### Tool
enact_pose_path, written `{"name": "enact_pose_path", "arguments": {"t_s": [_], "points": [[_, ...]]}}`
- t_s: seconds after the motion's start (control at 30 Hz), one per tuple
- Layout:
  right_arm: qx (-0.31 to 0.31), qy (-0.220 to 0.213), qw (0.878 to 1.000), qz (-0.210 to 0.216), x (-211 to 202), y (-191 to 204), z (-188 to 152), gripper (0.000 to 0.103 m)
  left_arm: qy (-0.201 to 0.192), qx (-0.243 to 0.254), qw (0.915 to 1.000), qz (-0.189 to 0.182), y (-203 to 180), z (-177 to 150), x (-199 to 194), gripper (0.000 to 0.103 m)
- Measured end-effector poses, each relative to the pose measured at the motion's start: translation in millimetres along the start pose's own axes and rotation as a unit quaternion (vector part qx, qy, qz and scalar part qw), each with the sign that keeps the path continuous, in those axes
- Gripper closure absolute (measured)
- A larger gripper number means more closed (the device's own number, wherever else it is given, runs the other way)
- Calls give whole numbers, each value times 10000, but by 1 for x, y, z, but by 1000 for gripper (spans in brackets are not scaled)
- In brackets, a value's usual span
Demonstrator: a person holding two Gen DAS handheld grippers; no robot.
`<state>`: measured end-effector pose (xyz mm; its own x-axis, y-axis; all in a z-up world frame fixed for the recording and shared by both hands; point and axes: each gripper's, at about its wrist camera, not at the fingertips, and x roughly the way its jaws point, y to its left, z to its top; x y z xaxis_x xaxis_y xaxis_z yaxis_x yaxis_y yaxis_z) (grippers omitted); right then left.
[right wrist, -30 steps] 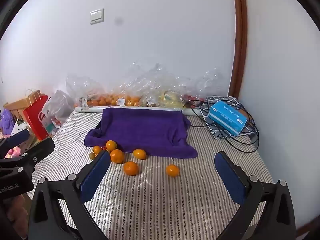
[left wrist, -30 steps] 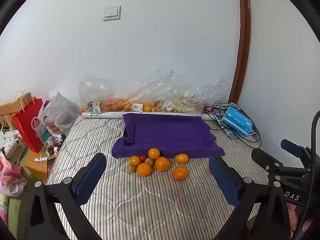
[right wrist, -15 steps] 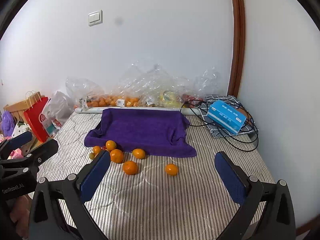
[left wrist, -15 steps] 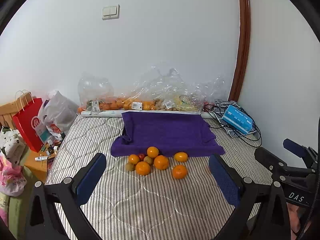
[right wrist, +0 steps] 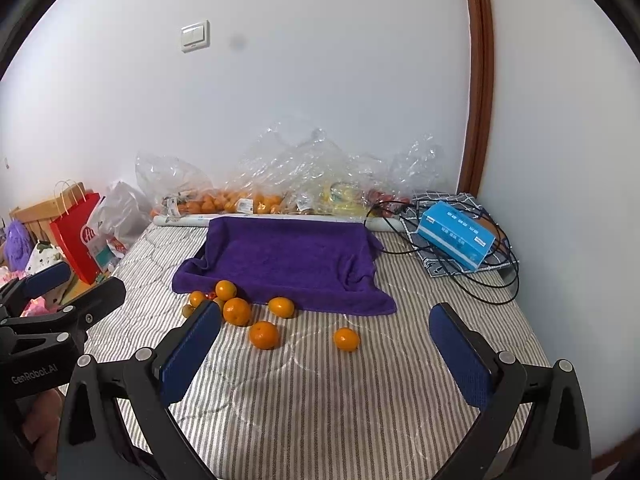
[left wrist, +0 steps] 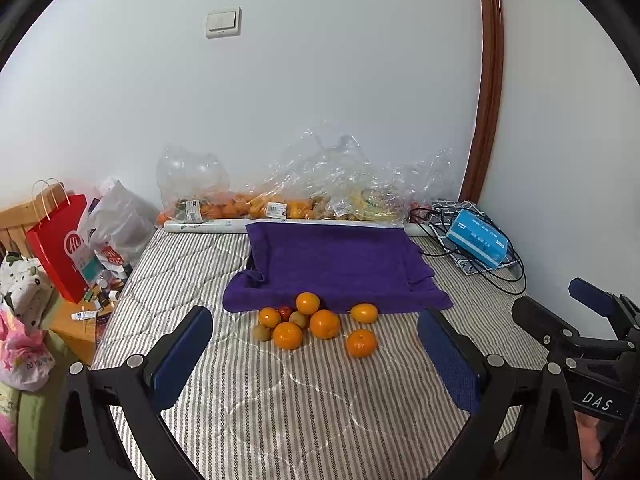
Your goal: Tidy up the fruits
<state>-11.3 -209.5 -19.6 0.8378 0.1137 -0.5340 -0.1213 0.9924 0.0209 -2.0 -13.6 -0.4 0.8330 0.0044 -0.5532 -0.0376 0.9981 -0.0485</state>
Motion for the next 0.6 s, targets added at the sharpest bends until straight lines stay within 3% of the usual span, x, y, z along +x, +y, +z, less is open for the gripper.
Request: {"name": "enact_pose_path", "arguments": {"t_s": [0.6], "points": [[26,-41,10000,83,-5,2,-4,0,6,62,10000,38,-3,-1,-2,0]]}}
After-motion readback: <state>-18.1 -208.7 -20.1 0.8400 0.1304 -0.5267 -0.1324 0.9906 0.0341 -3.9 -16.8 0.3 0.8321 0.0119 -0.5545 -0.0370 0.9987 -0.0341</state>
